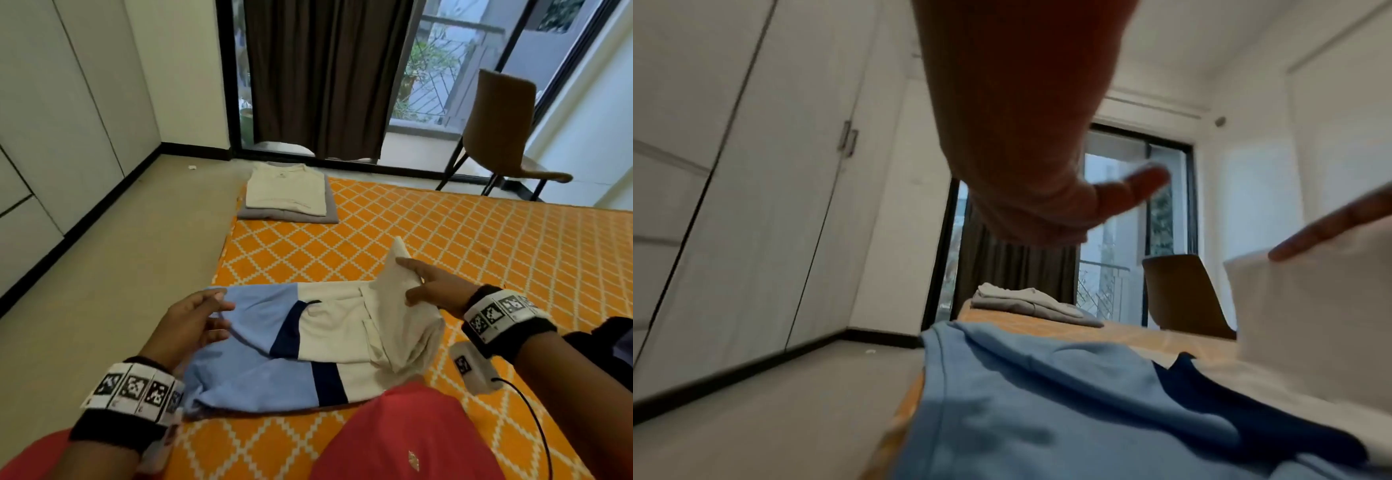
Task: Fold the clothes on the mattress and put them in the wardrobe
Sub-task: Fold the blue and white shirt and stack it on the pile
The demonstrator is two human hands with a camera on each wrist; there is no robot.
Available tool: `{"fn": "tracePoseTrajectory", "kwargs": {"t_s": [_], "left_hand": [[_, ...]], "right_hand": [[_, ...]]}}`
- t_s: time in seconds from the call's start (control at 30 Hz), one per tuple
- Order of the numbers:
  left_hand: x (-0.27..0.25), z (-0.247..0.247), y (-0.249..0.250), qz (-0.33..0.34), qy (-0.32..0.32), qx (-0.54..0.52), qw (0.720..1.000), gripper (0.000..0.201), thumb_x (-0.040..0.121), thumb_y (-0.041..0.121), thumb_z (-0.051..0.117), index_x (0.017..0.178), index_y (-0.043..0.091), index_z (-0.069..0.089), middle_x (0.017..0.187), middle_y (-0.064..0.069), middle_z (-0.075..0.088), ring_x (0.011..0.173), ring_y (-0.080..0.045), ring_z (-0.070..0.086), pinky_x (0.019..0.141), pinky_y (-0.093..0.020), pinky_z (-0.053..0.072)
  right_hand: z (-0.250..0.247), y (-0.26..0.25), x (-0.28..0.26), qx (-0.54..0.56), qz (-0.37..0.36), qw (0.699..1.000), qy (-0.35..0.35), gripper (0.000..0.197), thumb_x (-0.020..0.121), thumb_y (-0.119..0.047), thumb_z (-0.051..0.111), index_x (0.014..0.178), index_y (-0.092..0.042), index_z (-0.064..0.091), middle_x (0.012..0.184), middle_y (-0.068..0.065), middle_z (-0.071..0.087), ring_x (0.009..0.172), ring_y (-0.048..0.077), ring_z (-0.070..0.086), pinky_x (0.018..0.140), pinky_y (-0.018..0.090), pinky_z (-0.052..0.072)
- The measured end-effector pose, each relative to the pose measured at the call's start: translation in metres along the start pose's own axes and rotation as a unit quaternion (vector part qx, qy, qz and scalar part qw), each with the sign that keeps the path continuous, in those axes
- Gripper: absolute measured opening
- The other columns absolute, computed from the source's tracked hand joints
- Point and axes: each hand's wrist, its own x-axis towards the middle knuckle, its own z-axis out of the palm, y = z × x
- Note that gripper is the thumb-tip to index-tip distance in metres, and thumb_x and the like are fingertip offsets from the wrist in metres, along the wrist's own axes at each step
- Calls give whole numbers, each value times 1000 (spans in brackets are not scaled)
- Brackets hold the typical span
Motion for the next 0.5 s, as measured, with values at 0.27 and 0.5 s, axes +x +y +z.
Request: {"fn": "tracePoseTrajectory", "kwargs": {"t_s": [0.27, 0.5], "left_hand": [[13, -34, -19, -195, 23, -137, 971, 34, 101, 40, 43, 109, 7, 51, 98, -16, 62, 85, -31, 62, 52, -40, 60], [23, -36, -26, -204, 15, -113, 972, 57, 97, 58, 37, 110, 9, 64, 96, -14, 67, 87, -28, 62, 73, -39, 51]], "right_hand": [[151, -103, -14, -198, -148, 969, -15, 101, 80, -26, 71, 155, -17, 5, 156, 9, 15, 132, 29, 36, 92, 32, 41], [304, -117, 3, -125, -241, 957, -99, 101, 83, -11, 64, 155, -25, -6, 161, 0, 1, 132, 24, 45, 103, 31, 42]]}}
